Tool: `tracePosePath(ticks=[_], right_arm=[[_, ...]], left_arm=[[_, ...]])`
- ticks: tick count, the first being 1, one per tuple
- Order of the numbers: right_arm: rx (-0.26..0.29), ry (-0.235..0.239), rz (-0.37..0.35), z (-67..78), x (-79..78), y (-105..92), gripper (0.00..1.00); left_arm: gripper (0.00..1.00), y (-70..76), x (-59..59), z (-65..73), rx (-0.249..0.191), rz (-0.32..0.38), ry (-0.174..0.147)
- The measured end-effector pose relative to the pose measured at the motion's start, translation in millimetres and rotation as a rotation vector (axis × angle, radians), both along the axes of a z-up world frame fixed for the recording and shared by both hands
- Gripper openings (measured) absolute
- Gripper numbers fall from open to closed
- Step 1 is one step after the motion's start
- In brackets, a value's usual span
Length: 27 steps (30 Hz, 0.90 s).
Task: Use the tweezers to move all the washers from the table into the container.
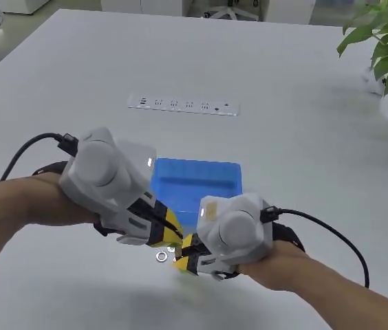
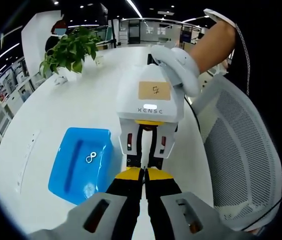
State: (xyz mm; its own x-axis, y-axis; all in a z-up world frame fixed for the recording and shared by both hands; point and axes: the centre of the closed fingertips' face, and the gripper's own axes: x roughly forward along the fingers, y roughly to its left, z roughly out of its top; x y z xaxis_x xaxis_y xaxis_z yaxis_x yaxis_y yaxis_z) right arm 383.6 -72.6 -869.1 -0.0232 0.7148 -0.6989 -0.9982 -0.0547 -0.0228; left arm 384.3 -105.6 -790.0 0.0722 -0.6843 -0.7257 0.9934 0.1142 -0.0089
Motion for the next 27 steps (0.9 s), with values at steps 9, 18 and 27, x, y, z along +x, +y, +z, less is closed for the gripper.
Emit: tracePosePath(ticks=[9,18,27], right_arm=[[-0.003,-0.004,0.006,1.4,-0.9,-1.9,0.09],[-0.005,-0.01,0.013,8.6,-1.9,-4.6,0.09],[-0.005,-0.029,0.022,20.1,-2.5,-6.8,0.09]], left_arm=[[0.05,-0.8,-0.6,1.2,0.005,-0.006,-0.004],[0.05,-2.1,-1.0,8.1,-0.011,-0.004,0.0],[0.05,-5.4,-3.8,20.3,-0.009,-0.012,-0.016]])
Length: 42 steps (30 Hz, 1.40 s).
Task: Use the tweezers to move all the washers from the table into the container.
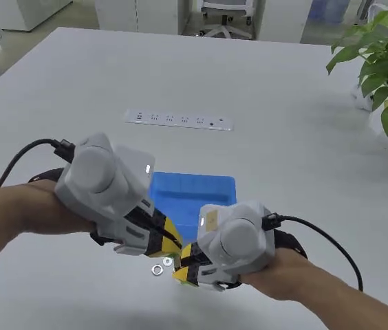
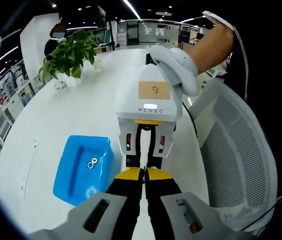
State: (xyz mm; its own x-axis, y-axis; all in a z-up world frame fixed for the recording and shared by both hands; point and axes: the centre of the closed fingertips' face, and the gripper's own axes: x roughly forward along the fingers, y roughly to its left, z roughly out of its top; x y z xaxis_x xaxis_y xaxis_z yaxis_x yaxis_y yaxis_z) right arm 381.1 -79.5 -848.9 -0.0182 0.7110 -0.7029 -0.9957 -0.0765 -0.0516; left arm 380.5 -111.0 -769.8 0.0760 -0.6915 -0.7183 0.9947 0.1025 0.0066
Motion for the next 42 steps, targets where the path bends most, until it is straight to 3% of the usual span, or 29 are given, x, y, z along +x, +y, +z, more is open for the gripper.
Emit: tracePosePath(ticks=[16,24,42], right_arm=[[0.011,-0.024,-0.01,26.8,3.3,-3.2,0.09],[0.018,-0.053,-0.019,46.0,15.0,-3.1,0.09],[0.039,-0.098,-0.054,74.0,60.1,-8.2,0.09]], left_arm=[[0.05,-3.3,1.0,26.8,-0.019,-0.014,-0.024],[0.05,-4.2,9.8,44.7,-0.023,-0.028,-0.049],[0.05,-11.2,50.5,72.4,-0.023,-0.048,-0.119]])
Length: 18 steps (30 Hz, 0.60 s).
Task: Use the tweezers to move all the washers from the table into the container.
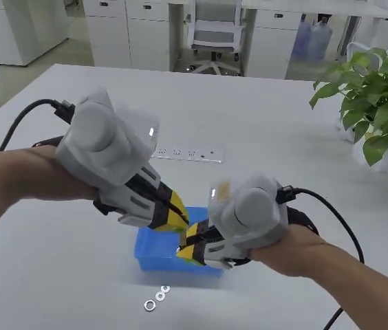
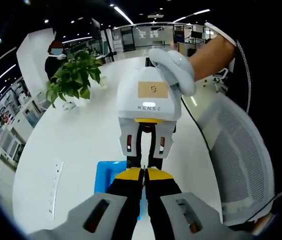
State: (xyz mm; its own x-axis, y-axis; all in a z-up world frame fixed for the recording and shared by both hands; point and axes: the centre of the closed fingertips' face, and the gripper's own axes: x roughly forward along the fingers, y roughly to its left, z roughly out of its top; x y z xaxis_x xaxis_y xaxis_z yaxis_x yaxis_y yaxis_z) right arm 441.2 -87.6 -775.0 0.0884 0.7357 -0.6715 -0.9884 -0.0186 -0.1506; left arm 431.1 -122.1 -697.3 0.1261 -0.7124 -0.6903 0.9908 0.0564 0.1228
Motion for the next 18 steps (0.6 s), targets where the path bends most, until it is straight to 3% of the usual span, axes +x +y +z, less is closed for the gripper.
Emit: tracePosePath(ticks=[8,18], right_arm=[[-0.004,-0.008,-0.007,-2.9,20.6,-0.6,0.09],[-0.012,0.017,-0.007,-20.6,36.2,0.3,0.09]], left_arm=[[0.05,-0.5,20.3,-3.7,0.005,0.001,-0.009],[0.05,0.9,36.8,-20.1,0.016,0.005,0.014]])
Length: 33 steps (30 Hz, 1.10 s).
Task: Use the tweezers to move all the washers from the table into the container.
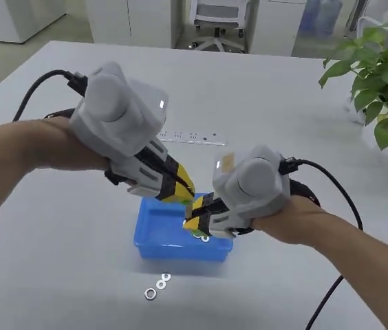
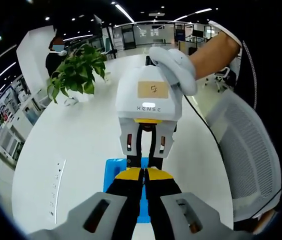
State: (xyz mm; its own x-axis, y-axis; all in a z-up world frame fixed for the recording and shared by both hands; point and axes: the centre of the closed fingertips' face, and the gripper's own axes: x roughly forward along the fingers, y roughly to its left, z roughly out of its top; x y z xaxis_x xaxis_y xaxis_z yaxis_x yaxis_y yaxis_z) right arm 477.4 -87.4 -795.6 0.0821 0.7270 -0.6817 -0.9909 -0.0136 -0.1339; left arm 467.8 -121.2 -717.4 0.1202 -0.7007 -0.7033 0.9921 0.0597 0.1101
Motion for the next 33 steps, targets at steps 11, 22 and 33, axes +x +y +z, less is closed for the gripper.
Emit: tracePosePath(ticks=[11,22,33], right_arm=[[-0.017,0.041,0.005,-23.9,9.7,-2.2,0.1],[-0.033,0.083,0.007,-43.7,14.0,-3.8,0.1],[-0.049,0.117,0.007,-59.7,17.8,-5.9,0.1]], left_arm=[[0.05,-0.3,13.7,-24.2,0.01,0.008,0.026],[0.05,-0.7,20.8,-43.2,0.01,0.016,0.053],[0.05,-1.1,26.6,-58.3,0.002,0.028,0.068]])
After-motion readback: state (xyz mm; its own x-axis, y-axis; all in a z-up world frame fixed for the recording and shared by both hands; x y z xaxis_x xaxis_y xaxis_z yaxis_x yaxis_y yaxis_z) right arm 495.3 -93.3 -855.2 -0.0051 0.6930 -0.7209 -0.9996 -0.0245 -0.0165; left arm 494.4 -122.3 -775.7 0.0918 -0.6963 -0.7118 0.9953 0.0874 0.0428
